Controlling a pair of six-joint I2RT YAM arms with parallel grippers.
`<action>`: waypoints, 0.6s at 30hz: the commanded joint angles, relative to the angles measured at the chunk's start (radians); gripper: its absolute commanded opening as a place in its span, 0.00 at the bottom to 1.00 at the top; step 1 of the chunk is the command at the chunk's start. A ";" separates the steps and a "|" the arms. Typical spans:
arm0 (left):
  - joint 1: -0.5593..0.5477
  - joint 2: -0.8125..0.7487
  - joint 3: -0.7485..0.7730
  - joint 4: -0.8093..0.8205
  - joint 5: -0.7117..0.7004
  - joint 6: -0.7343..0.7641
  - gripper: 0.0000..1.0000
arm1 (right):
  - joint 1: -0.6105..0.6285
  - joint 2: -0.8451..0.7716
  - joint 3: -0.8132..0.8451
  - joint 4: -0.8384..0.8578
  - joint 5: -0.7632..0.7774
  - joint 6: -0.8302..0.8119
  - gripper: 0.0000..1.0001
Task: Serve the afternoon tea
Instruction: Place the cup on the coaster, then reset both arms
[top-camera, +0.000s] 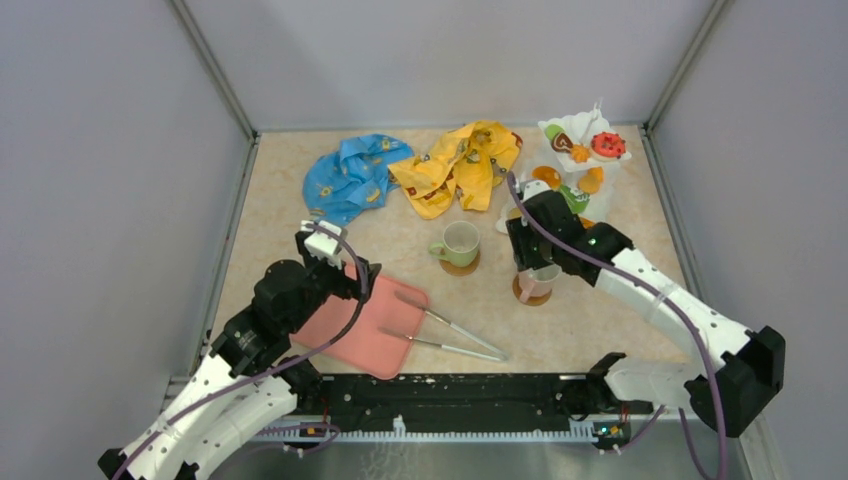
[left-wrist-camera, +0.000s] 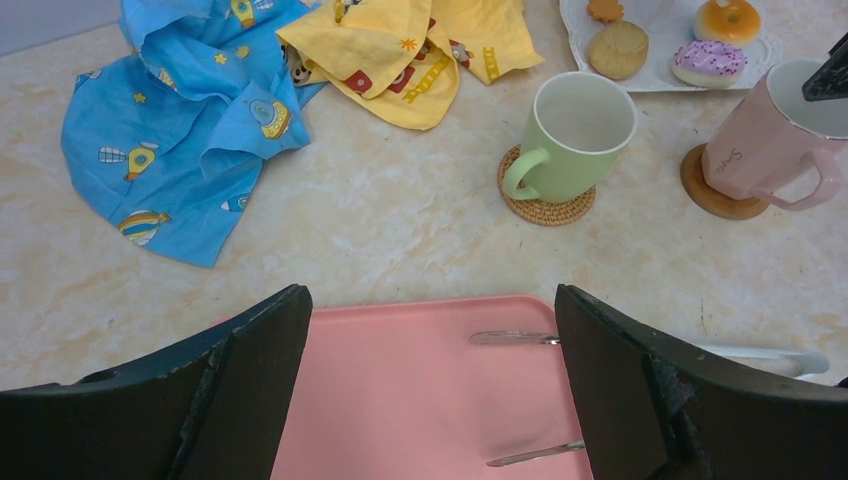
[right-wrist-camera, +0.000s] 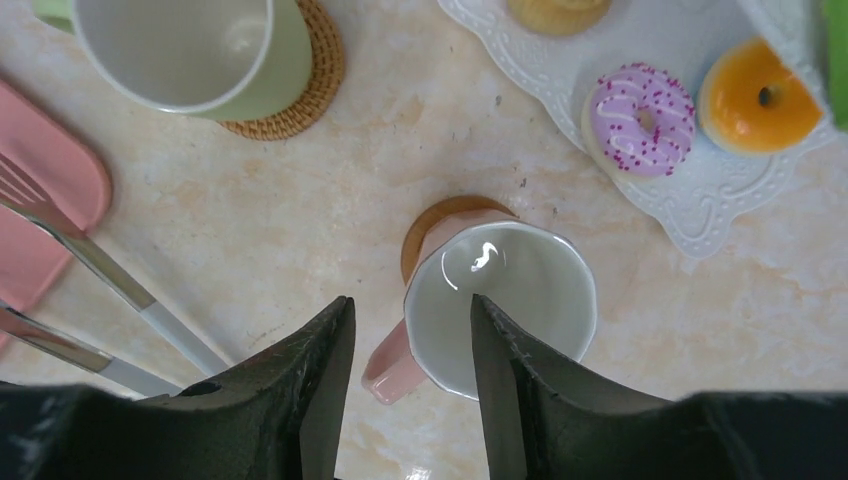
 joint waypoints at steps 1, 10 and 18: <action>0.002 -0.006 0.014 0.039 -0.015 -0.021 0.99 | 0.010 -0.076 0.097 -0.017 0.001 0.020 0.48; 0.001 0.064 0.220 -0.051 0.201 -0.116 0.99 | 0.009 -0.317 0.106 -0.032 -0.055 0.091 0.99; 0.002 0.073 0.277 -0.030 0.267 -0.216 0.99 | 0.009 -0.566 0.006 -0.014 -0.011 0.245 0.99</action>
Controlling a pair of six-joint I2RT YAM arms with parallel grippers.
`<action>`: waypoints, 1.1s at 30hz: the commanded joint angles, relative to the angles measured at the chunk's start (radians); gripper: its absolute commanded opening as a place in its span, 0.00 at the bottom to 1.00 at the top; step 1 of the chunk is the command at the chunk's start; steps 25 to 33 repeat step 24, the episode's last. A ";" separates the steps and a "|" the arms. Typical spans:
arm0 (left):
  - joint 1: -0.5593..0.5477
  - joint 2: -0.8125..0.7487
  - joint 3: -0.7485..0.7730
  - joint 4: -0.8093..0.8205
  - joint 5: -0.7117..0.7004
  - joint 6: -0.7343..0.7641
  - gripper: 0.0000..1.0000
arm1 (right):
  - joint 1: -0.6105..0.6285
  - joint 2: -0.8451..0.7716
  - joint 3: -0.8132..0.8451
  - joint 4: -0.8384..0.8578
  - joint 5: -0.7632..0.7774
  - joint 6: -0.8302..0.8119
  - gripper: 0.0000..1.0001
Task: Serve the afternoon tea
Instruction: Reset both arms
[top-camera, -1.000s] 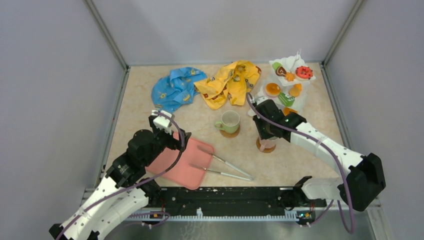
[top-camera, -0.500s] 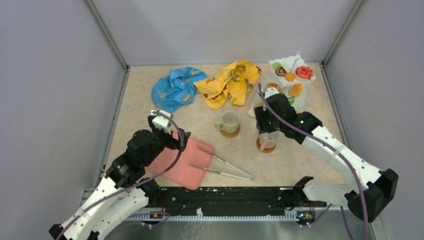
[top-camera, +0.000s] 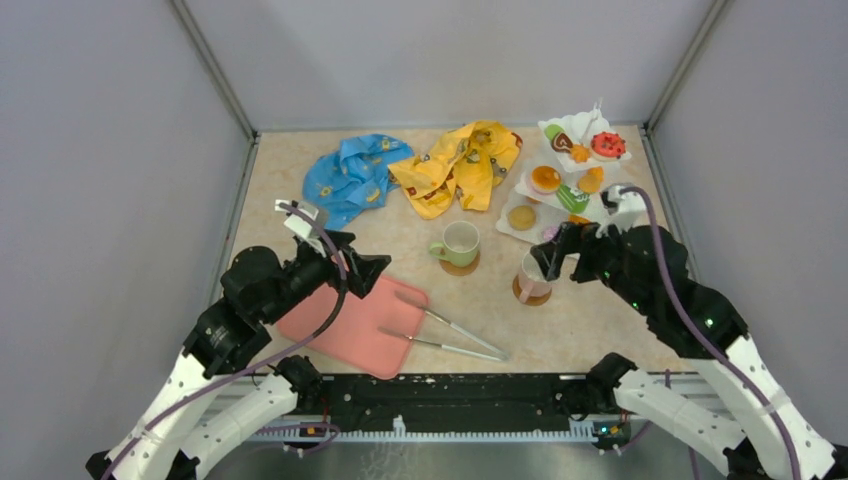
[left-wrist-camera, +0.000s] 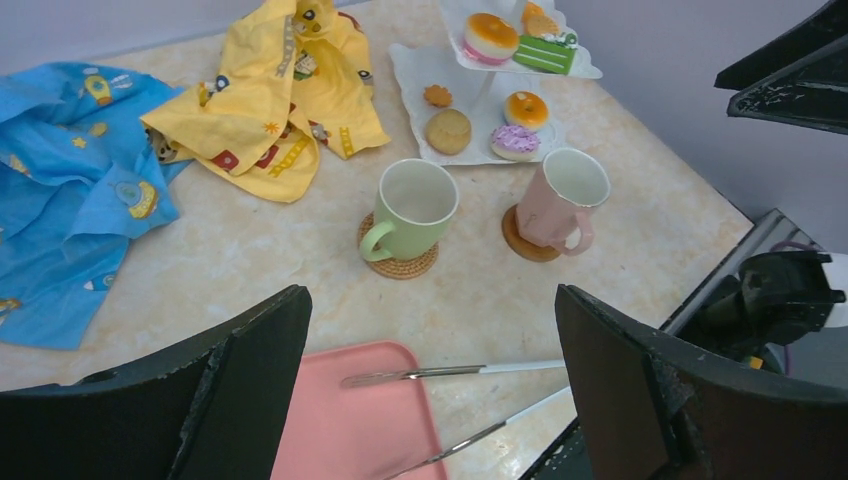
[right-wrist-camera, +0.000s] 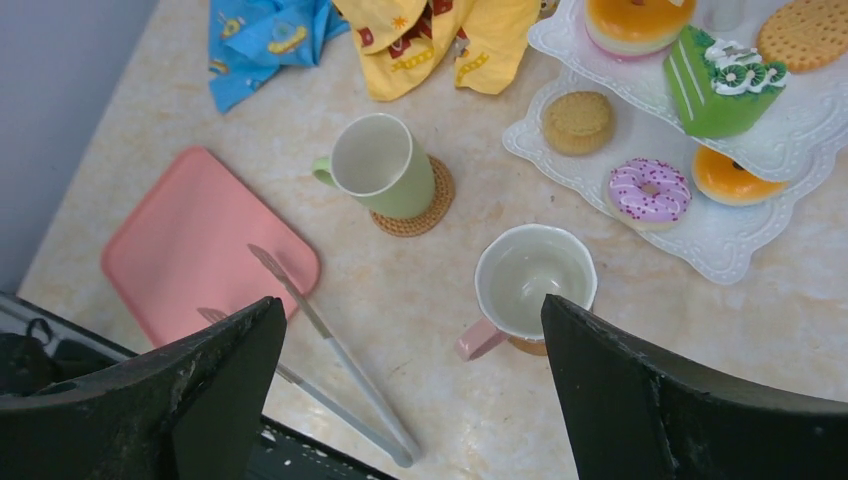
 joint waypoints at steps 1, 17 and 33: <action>0.002 0.000 0.021 0.046 0.072 -0.070 0.99 | 0.009 -0.123 -0.043 -0.006 0.049 0.120 0.99; 0.002 -0.102 -0.108 0.117 0.054 -0.166 0.99 | 0.009 -0.323 -0.114 -0.074 0.094 0.221 0.99; 0.002 -0.090 -0.094 0.082 0.029 -0.153 0.99 | 0.010 -0.323 -0.125 -0.051 0.085 0.226 0.99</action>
